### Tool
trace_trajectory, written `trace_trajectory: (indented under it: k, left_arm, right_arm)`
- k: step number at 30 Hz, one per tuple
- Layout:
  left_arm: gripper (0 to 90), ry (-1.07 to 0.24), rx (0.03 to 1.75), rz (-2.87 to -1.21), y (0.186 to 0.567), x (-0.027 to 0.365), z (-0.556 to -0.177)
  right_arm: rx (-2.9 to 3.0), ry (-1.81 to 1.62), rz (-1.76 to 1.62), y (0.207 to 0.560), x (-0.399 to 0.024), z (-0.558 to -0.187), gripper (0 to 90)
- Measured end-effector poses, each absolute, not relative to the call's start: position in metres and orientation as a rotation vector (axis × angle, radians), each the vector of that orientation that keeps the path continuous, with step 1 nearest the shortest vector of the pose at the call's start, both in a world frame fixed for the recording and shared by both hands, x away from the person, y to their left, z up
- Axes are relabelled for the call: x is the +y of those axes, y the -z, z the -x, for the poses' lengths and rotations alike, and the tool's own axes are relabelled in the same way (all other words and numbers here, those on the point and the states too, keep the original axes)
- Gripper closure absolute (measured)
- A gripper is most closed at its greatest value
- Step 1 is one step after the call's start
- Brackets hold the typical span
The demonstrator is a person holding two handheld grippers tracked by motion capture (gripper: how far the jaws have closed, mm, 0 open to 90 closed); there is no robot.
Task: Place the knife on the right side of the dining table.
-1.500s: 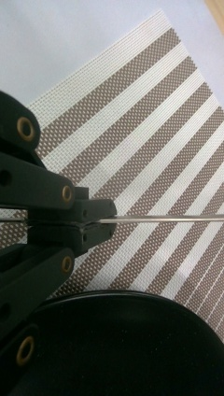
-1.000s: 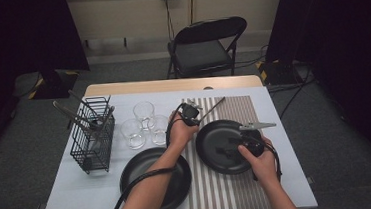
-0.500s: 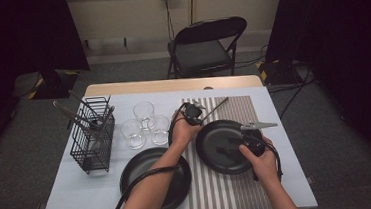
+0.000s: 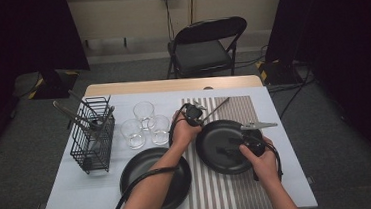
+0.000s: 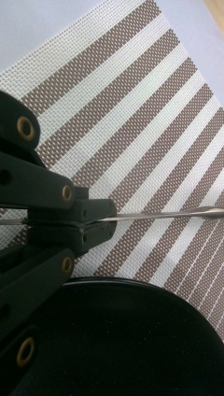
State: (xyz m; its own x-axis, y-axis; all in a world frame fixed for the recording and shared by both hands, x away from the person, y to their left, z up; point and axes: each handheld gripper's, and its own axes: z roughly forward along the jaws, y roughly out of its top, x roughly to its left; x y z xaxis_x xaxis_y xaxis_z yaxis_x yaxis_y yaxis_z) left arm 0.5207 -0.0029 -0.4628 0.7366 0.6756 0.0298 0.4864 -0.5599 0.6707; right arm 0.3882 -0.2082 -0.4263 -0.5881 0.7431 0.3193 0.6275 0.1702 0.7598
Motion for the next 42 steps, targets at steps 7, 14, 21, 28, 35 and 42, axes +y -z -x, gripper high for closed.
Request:
trace_trajectory:
  k: [7,14,21,28,35,42]
  left_arm:
    - [88.7,-0.379,0.871,-2.276,0.4630,-0.0042,-0.5199]
    - [88.2,-0.382,0.864,-2.282,0.4628,-0.0050,-0.5190]
    - [88.1,-0.377,0.865,-2.282,0.4629,-0.0047,-0.5192]
    - [87.8,-0.380,0.871,-2.282,0.4626,-0.0046,-0.5187]
    - [86.2,-0.360,0.875,-2.279,0.4623,-0.0044,-0.5185]
    - [84.9,-0.354,0.877,-2.282,0.4620,-0.0048,-0.5182]
  right_arm:
    - [2.295,-1.396,-1.371,0.4260,-0.2110,-0.3887,25.0]
    - [2.297,-1.395,-1.369,0.4263,-0.2109,-0.3894,25.0]
    - [2.297,-1.396,-1.371,0.4263,-0.2109,-0.3895,25.1]
    - [2.301,-1.389,-1.373,0.4271,-0.2103,-0.3899,25.5]
    - [2.298,-1.388,-1.379,0.4272,-0.2115,-0.3899,25.7]
    - [2.303,-1.387,-1.378,0.4279,-0.2113,-0.3898,26.2]
